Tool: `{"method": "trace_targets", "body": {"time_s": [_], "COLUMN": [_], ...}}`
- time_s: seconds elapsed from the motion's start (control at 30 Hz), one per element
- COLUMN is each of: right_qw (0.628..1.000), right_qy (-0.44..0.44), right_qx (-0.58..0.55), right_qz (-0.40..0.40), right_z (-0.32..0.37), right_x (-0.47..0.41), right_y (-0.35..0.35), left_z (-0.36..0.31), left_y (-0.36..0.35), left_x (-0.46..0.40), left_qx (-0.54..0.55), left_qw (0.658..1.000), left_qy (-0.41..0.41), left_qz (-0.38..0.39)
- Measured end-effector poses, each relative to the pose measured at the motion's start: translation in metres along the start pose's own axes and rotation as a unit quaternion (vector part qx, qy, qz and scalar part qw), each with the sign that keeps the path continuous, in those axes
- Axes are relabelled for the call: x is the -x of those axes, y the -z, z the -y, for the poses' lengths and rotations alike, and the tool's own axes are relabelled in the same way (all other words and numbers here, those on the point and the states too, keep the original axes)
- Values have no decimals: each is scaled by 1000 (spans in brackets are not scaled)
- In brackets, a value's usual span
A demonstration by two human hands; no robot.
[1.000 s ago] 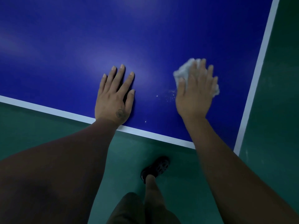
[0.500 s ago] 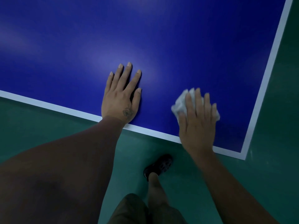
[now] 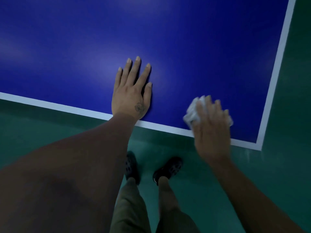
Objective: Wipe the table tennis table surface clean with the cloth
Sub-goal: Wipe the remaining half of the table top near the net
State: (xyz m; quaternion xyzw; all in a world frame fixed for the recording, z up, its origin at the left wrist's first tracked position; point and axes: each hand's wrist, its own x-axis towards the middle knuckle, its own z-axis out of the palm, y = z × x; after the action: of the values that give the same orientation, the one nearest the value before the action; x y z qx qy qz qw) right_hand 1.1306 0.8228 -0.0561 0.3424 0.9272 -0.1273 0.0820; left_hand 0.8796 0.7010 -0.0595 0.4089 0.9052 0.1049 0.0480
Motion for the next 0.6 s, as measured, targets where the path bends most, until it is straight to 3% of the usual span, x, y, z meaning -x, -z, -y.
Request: {"method": "trace_targets", "body": {"time_s": [0.17,0.3,0.43,0.6], "right_qw": [983,995,997,999], "right_qy": [-164,-63,54,-45], "right_qx": [-35,-34,-23,-2], "right_qz": [-77,-73,-43,-27], "right_z": [31,121,150,114], "right_x": [-48,-58,8,28], "right_y": [9,-3,-34,-26], "left_z": [4,20,93,140], "left_y": [0,4,22,38], "left_x": [2,3,8,19], "left_qx": [26,99,16,-28], "left_qw": [1000,994,998,997], "left_qy": [-5,-31,11,66], "left_qz": [-1,-28,-65,26]}}
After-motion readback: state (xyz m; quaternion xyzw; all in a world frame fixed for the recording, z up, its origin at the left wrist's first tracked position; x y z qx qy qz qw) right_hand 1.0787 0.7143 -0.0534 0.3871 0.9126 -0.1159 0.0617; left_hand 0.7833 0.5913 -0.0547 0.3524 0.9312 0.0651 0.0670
